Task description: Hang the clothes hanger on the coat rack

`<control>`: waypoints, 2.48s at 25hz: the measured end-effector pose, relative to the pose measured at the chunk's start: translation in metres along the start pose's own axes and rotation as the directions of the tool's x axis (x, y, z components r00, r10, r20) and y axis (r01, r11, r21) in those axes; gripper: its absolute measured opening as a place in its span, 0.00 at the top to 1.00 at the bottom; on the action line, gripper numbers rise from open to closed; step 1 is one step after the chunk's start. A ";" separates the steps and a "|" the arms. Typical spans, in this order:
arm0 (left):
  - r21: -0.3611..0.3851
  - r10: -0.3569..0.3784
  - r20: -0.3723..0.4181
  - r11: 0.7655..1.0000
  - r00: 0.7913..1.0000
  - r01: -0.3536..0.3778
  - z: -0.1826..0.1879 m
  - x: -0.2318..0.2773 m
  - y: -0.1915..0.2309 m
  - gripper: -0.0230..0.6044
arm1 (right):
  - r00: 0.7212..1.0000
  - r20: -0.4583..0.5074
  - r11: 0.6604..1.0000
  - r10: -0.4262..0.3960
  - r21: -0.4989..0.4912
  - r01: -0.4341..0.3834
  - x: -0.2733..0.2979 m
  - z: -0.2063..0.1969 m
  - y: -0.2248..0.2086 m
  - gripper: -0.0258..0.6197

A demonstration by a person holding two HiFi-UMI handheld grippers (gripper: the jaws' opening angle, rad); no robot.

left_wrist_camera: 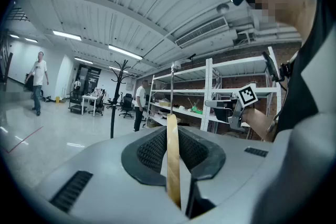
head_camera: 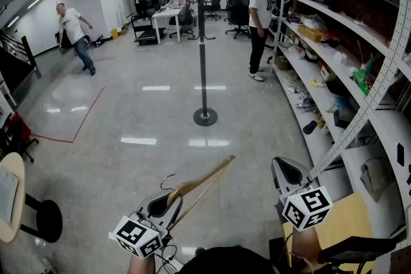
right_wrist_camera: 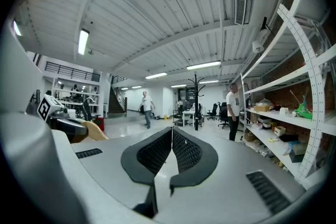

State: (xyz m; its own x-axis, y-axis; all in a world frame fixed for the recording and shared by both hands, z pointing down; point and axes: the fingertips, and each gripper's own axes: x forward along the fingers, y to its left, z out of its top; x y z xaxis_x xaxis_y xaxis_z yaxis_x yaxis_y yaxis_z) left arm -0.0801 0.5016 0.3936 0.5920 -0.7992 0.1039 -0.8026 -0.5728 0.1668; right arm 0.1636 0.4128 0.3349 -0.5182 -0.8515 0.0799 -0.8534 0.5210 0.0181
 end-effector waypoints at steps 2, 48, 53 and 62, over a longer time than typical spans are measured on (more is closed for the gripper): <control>0.001 -0.002 0.006 1.000 1.000 0.002 0.001 -0.002 0.004 0.88 | 1.000 0.000 1.000 -0.001 -0.004 0.001 0.003 0.001 0.004 0.95; 0.031 -0.079 -0.029 0.996 0.996 0.079 0.069 0.280 0.226 0.88 | 1.000 -0.021 0.999 0.018 0.033 -0.017 0.330 -0.009 -0.144 0.95; 0.031 -0.099 -0.037 0.994 0.994 0.100 0.078 0.337 0.290 0.88 | 0.999 -0.036 1.000 -0.004 0.017 0.005 0.408 -0.008 -0.167 0.95; 0.059 -0.165 -0.021 0.984 0.986 0.166 0.111 0.414 0.431 0.88 | 0.998 -0.032 0.998 -0.062 -0.018 0.061 0.559 0.015 -0.174 0.95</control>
State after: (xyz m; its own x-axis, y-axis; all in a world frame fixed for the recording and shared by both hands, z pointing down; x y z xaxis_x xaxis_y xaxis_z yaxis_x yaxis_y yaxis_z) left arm -0.1896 -0.0963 0.3999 0.7179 -0.6895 0.0959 -0.6959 -0.7074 0.1234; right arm 0.0215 -0.1549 0.3610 -0.4622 -0.8799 0.1101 -0.8824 0.4687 0.0414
